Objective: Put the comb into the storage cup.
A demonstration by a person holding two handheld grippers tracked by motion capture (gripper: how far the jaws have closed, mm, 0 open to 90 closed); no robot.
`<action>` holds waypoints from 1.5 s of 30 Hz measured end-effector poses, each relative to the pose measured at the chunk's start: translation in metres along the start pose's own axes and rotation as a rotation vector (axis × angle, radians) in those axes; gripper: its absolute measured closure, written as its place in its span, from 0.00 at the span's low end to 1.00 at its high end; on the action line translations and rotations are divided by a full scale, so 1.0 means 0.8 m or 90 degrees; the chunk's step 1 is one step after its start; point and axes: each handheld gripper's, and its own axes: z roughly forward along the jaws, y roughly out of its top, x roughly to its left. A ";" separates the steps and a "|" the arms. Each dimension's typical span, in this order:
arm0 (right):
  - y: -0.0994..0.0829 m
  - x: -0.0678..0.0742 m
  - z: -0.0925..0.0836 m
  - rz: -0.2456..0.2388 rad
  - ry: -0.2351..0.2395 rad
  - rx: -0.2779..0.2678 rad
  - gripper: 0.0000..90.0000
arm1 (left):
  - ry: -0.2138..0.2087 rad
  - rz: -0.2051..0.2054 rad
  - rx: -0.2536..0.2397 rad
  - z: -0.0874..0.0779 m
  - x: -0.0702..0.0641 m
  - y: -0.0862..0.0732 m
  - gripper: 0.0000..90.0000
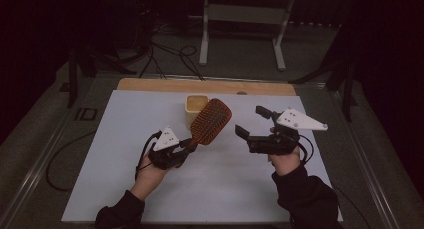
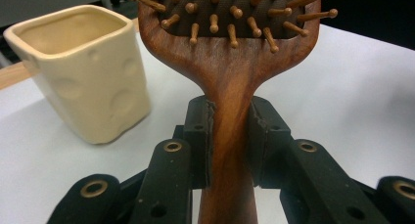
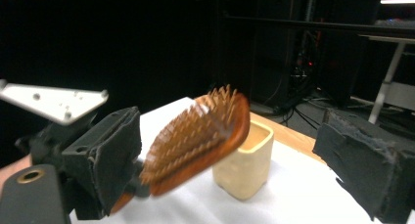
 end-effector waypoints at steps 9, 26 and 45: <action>-0.001 -0.014 0.039 0.133 -0.018 -0.001 0.10 | -0.001 0.001 -0.005 0.002 -0.004 -0.004 0.81; -0.046 -0.011 0.094 0.348 0.075 0.049 0.11 | -0.006 -0.006 -0.020 0.005 -0.009 -0.005 0.82; -0.062 0.008 0.110 0.372 0.069 0.059 0.48 | -0.023 -0.016 -0.019 0.009 -0.012 -0.005 0.81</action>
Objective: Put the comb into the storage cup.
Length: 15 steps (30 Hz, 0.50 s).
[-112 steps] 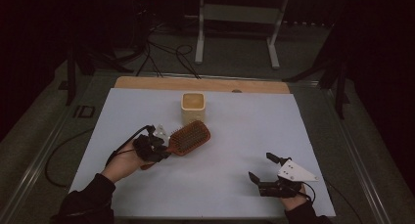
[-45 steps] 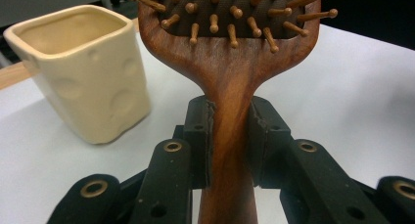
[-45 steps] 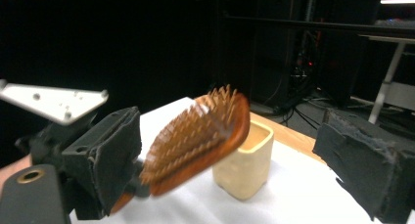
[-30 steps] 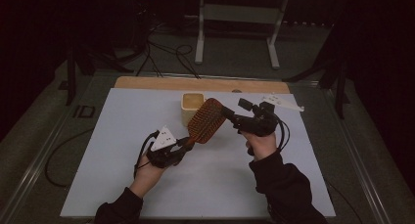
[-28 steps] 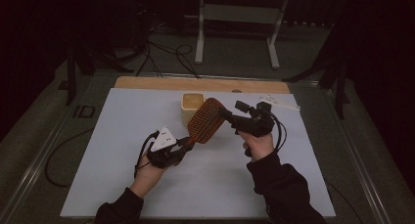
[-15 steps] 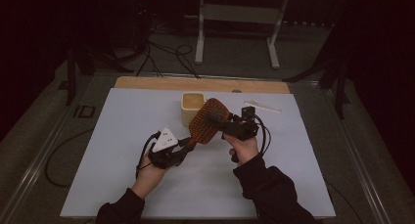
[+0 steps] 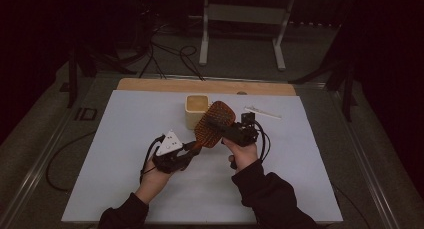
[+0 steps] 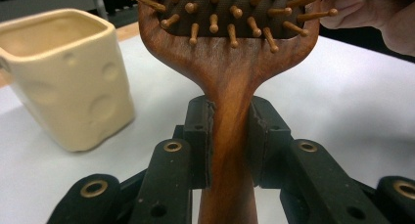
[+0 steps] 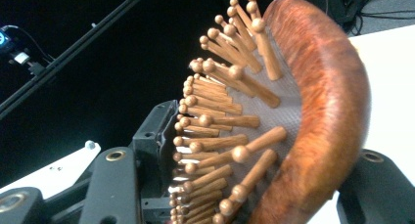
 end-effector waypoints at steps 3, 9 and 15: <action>0.000 -0.002 -0.001 0.012 0.000 -0.002 0.51 | -0.001 0.000 0.000 0.001 0.000 0.000 0.81; 0.002 0.005 -0.005 0.001 -0.002 -0.009 0.56 | -0.007 -0.005 -0.006 0.003 -0.002 0.000 0.81; 0.007 0.013 -0.006 -0.039 -0.003 -0.001 0.58 | -0.016 -0.011 -0.004 0.005 -0.003 0.003 0.80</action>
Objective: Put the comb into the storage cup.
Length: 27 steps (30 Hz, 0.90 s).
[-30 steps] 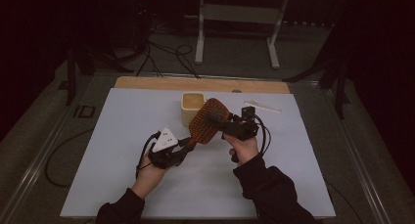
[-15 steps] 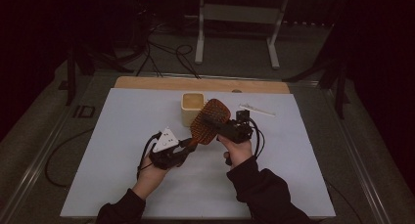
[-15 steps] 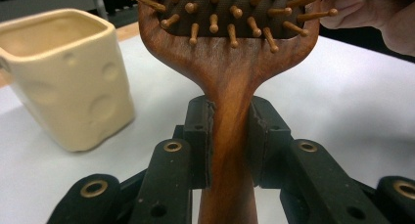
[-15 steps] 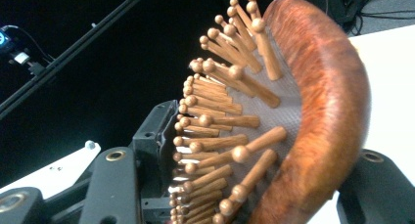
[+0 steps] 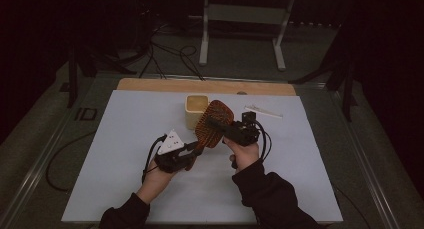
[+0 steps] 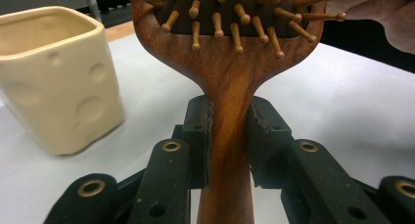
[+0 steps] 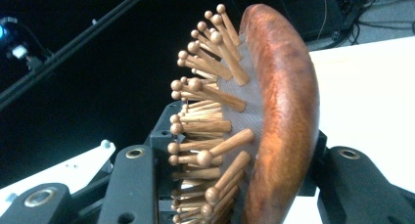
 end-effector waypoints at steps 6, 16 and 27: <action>0.010 0.012 -0.003 -0.051 -0.008 -0.007 0.59 | -0.013 -0.013 0.008 -0.003 0.003 0.003 0.60; 0.030 0.025 -0.011 -0.101 -0.003 -0.022 0.59 | -0.023 -0.028 0.020 -0.023 0.014 0.007 0.48; 0.051 0.036 -0.015 -0.147 -0.001 -0.029 0.59 | -0.007 -0.043 0.065 -0.040 0.027 -0.006 0.26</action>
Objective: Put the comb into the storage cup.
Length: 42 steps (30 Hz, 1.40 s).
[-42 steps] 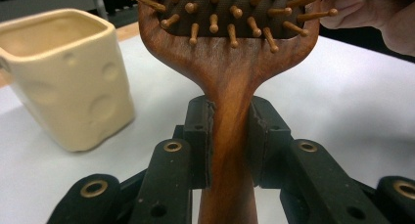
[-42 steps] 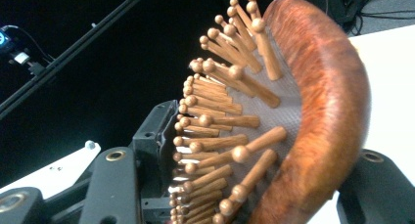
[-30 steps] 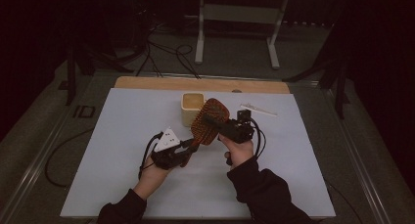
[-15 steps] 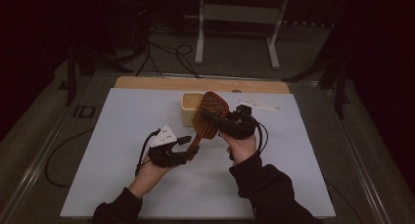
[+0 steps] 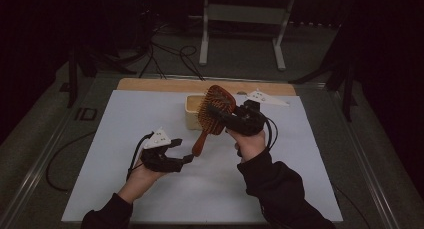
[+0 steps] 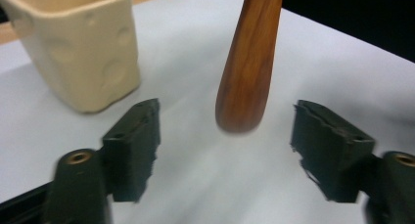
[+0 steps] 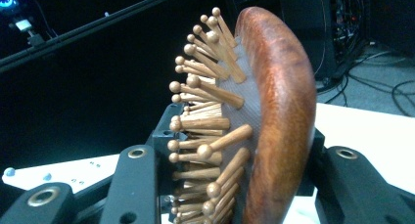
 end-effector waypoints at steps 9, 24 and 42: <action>0.014 0.000 0.006 -0.016 0.005 0.002 0.59 | -0.002 -0.002 0.017 -0.013 0.003 -0.018 0.13; 0.038 -0.002 0.017 -0.033 0.004 -0.001 0.58 | -0.019 -0.024 -0.011 -0.043 0.002 -0.060 0.00; 0.073 -0.010 0.035 -0.055 -0.009 -0.002 0.58 | 0.010 -0.020 -0.056 -0.070 0.006 -0.103 0.00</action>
